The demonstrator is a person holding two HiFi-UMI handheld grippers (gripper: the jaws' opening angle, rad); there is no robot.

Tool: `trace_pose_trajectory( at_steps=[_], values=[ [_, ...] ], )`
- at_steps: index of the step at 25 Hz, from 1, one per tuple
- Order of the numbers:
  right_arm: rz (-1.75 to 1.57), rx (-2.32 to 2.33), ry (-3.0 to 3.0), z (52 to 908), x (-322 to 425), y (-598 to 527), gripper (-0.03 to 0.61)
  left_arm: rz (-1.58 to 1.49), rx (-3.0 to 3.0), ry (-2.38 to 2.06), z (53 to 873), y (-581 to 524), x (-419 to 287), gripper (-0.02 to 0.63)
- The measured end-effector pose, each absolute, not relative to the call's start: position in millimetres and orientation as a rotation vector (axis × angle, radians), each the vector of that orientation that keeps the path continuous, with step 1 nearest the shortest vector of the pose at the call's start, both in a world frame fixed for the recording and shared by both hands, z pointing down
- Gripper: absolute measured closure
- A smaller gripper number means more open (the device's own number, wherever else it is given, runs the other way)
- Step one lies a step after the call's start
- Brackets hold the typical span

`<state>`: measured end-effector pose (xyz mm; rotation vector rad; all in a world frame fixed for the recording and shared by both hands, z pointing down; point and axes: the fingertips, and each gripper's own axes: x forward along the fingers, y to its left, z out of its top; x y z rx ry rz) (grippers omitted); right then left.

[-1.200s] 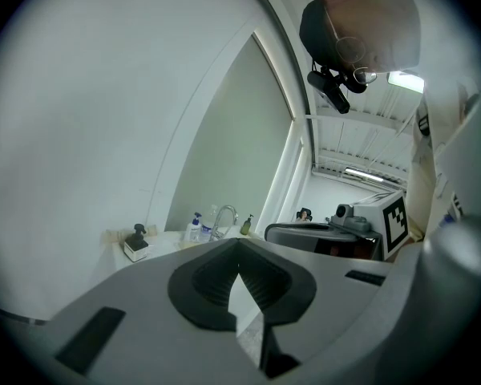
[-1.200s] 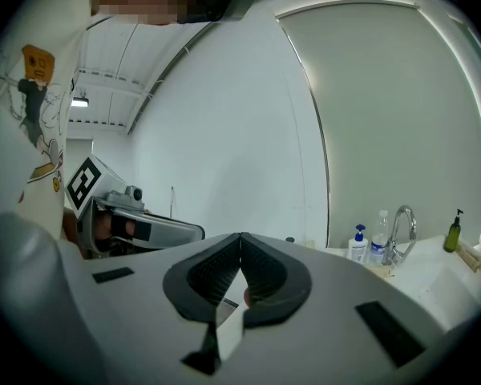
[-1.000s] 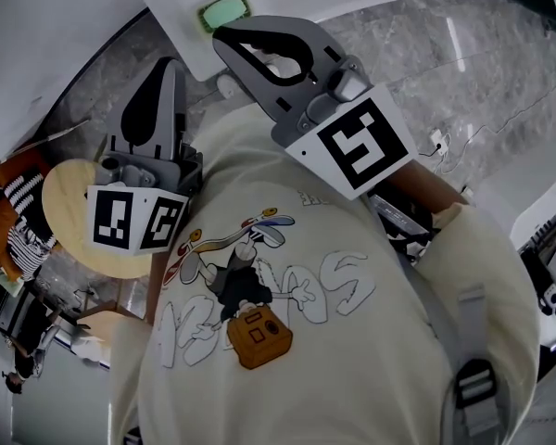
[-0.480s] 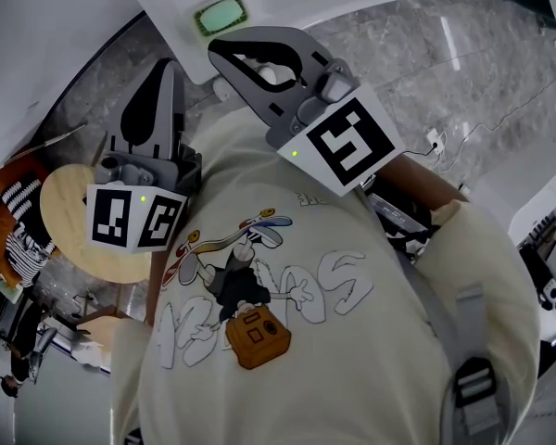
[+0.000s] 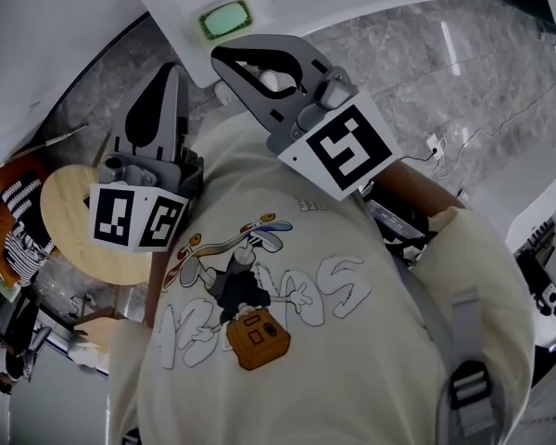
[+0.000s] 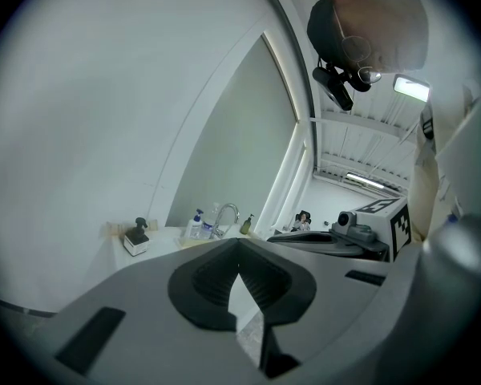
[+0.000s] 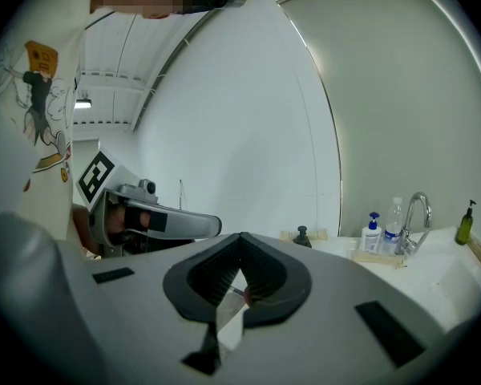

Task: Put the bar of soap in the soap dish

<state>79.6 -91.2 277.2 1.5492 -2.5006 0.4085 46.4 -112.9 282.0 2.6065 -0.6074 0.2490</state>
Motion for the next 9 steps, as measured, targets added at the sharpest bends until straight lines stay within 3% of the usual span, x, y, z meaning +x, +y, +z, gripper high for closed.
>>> trace_pose_trajectory(
  at_steps=[9],
  values=[
    [0.468, 1.598, -2.483, 286.9, 87.0, -91.3, 0.571, 0.238, 2.599, -0.581, 292.4, -113.6, 53.0, 0.606]
  ],
)
